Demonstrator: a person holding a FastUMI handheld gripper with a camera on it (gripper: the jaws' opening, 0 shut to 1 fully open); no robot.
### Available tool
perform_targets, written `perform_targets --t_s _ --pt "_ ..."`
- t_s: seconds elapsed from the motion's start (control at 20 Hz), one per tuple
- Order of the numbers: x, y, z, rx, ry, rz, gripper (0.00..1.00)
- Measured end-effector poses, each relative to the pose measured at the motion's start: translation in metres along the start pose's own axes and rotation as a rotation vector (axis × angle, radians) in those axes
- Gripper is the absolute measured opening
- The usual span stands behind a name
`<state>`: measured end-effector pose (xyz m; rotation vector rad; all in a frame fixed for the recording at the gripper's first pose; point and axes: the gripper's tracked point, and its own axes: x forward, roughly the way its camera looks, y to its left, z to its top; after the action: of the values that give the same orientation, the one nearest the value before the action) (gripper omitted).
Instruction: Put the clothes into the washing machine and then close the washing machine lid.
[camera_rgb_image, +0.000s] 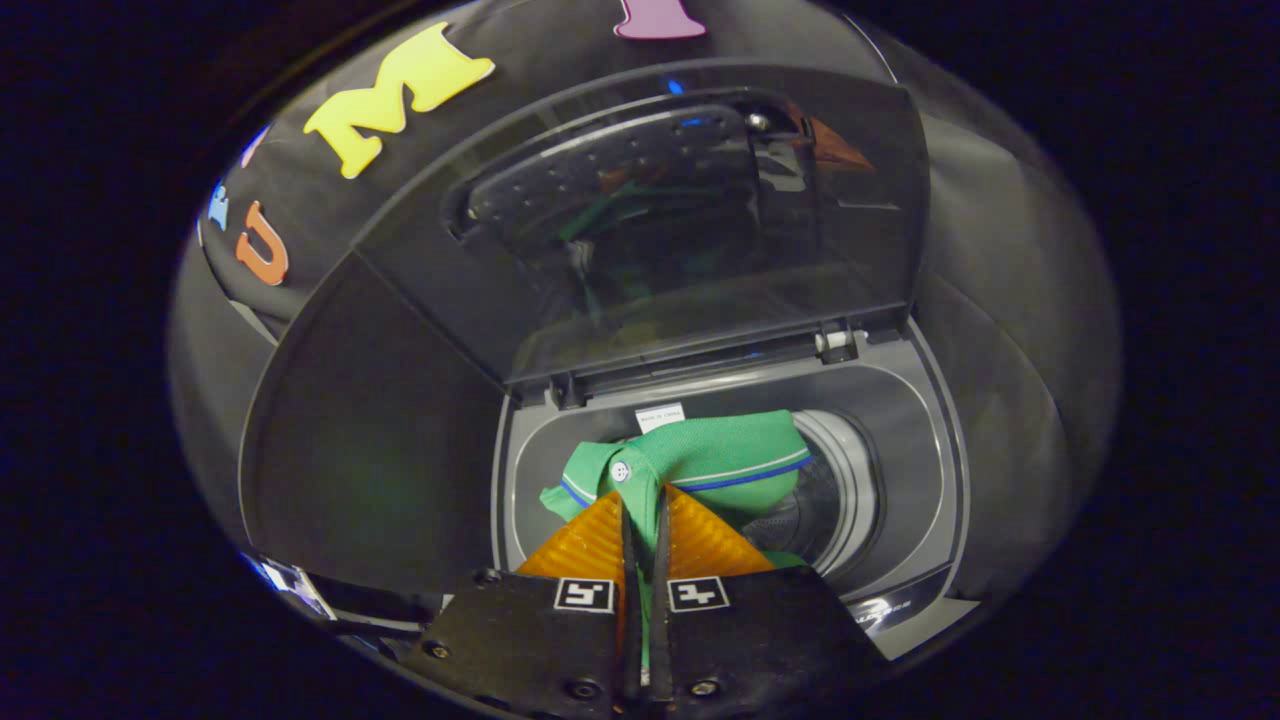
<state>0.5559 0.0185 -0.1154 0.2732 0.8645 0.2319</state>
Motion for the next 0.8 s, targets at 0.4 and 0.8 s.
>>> perform_targets --t_s 0.4,0.8 --pt "0.037 -0.028 -0.04 0.04 0.151 -0.109 0.07" --pt "0.041 -0.033 -0.047 0.074 0.186 -0.127 0.15"
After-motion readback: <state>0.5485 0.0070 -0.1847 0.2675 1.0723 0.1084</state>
